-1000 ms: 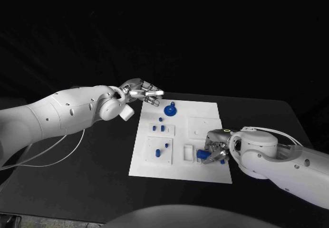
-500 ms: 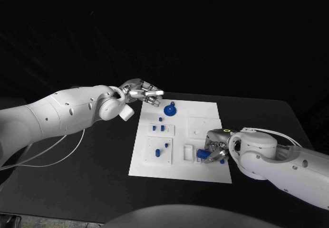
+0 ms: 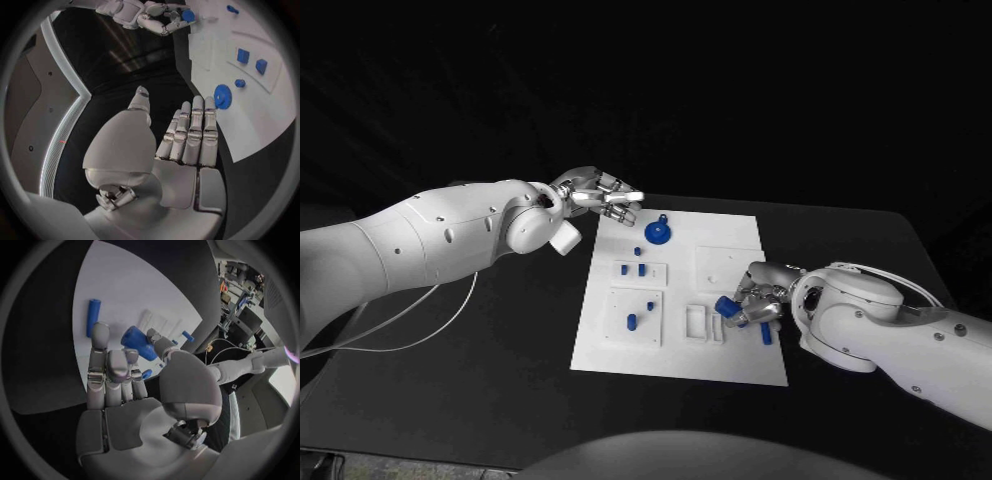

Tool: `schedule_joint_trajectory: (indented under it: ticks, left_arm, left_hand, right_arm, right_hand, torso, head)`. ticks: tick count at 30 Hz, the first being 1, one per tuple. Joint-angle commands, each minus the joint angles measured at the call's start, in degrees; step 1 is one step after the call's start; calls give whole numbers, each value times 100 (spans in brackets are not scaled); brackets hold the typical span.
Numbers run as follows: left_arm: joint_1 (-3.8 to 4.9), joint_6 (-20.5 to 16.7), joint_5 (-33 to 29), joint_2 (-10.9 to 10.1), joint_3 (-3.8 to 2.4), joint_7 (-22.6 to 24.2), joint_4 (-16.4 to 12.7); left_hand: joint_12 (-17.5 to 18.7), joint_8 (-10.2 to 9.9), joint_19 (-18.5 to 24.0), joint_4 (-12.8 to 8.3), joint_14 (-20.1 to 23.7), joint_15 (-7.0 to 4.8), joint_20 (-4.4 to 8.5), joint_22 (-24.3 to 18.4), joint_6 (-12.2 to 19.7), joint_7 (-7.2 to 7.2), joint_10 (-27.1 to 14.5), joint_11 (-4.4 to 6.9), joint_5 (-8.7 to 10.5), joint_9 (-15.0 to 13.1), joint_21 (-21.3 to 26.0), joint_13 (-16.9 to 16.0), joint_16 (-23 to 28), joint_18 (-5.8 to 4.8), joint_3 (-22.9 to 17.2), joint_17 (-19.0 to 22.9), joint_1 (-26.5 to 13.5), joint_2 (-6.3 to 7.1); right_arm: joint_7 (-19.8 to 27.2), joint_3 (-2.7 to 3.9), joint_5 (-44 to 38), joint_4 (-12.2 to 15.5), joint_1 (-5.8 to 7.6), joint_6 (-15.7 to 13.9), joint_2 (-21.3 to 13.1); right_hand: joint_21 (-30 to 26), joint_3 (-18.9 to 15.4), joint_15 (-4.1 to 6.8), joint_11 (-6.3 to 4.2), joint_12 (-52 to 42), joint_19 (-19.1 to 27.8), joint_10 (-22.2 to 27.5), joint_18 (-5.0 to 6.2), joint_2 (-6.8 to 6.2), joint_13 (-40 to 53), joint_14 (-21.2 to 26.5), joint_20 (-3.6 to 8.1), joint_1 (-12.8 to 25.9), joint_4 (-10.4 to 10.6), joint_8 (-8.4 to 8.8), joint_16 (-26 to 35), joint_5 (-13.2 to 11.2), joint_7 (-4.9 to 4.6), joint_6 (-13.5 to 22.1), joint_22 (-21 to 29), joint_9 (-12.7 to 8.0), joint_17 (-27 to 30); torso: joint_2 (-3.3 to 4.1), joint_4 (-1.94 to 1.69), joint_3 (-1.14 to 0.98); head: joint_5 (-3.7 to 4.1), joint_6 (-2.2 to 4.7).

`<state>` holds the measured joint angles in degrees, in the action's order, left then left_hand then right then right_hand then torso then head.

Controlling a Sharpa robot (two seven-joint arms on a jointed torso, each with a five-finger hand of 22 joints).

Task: Assemble the parts on the task board

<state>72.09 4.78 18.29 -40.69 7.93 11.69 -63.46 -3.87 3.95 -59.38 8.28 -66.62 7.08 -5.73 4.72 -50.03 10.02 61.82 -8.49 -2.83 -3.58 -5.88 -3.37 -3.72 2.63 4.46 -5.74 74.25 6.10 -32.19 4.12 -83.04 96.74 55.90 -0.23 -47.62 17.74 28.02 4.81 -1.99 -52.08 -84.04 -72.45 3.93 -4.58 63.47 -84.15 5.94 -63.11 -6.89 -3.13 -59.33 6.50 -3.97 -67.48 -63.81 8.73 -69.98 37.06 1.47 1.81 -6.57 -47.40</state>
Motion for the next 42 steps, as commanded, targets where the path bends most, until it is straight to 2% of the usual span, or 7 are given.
schedule_joint_trajectory:
  ticks: [1, 4, 15, 19, 24, 33, 42]
  left_arm:
    - [-2, 126, -31, 9, -3, 5, -17]
    - [-2, 160, -15, 11, -2, -13, -18]
    - [-2, 227, 20, 34, -2, -38, -17]
    - [-2, 240, 22, 37, -1, -42, -16]
    - [-2, 264, 24, 40, -1, -50, -18]
    - [-2, 295, 26, 32, -1, -71, -21]
    - [-2, 330, 36, 25, 1, -99, -24]
  left_hand:
    - [21, -27, -18, 18, 30, 1, -33, -8, 46, 1, -43, -2, 6, 7, 33, -6, 11, 13, 3, 8, 3, -52]
    - [21, -26, -17, 7, 36, 2, -34, -8, 41, 2, -47, -2, 6, 6, 36, -6, 12, 14, 7, 12, -1, -76]
    - [19, -25, -13, -57, 40, 4, -37, -8, 27, 2, -52, -4, 6, 6, 38, -6, 12, 16, 31, 10, -25, -140]
    - [19, -25, -13, -57, 40, 4, -37, -8, 27, 2, -52, -4, 6, 6, 38, -6, 12, 16, 31, 10, -25, -140]
    - [19, -25, -13, -57, 40, 4, -37, -8, 27, 2, -52, -4, 6, 6, 38, -6, 12, 16, 31, 10, -25, -140]
    - [21, -26, -9, -74, 47, 7, -39, -7, 37, 2, -63, -6, 6, 7, 39, -6, 12, 16, 36, 9, -36, -144]
    - [20, -27, -8, -66, 50, 8, -40, -7, 43, 4, -69, -8, 6, 7, 40, -6, 12, 16, 34, 9, -45, -137]
  right_arm:
    - [-123, 25, 866, -28, 25, -245, 19]
    - [-167, 39, 1089, -60, 41, -118, 88]
    - [-347, 31, 1465, -161, 56, 256, 389]
    - [-441, 18, 1434, -205, 57, 395, 474]
    - [-523, -4, 1256, -288, 57, 444, 563]
    - [-604, -25, 1034, -393, 57, 624, 653]
    - [-587, -40, 1041, -416, 57, 782, 708]
  right_hand:
    - [19, 6, 40, -73, 35, -206, -132, -94, 16, 13, -17, 56, 50, -64, -54, -3, 144, 251, -488, 11, 178, 5]
    - [-3, -268, 32, -64, 69, -198, -118, -98, -43, 14, -11, 51, 51, -49, -50, 10, 195, 254, -491, 26, 158, 20]
    - [-44, -529, 21, -56, 120, -190, -103, -100, -152, 9, -8, 41, 85, 317, -48, 24, 129, 250, -501, 45, 66, 33]
    - [-28, -423, 21, -61, 131, -193, -102, -106, -93, 9, -11, 41, 297, 503, -48, 13, -15, 254, -507, 34, 39, 25]
    - [22, -119, 23, -63, 108, -199, -145, -113, -132, 32, -15, 44, 578, 558, -51, -7, -207, 255, -541, 12, 27, 19]
    - [86, -140, 26, -71, 71, -210, -225, -122, -86, 63, -25, 46, 799, 681, -52, -32, -352, 271, -606, -11, 33, 17]
    - [115, -210, 31, -73, 82, -208, -259, -137, -161, 96, -24, 56, 879, 794, -54, -45, -363, 270, -632, -18, 15, 14]
  torso:
    - [-1, -3, 3]
    - [-1, 2, 2]
    - [0, -4, 2]
    - [4, 1, 2]
    - [4, -4, -4]
    - [4, 3, -7]
    - [1, 1, -3]
  head:
    - [11, 3]
    - [24, 4]
    - [46, -6]
    - [47, -5]
    - [36, -2]
    - [15, -3]
    - [12, -10]
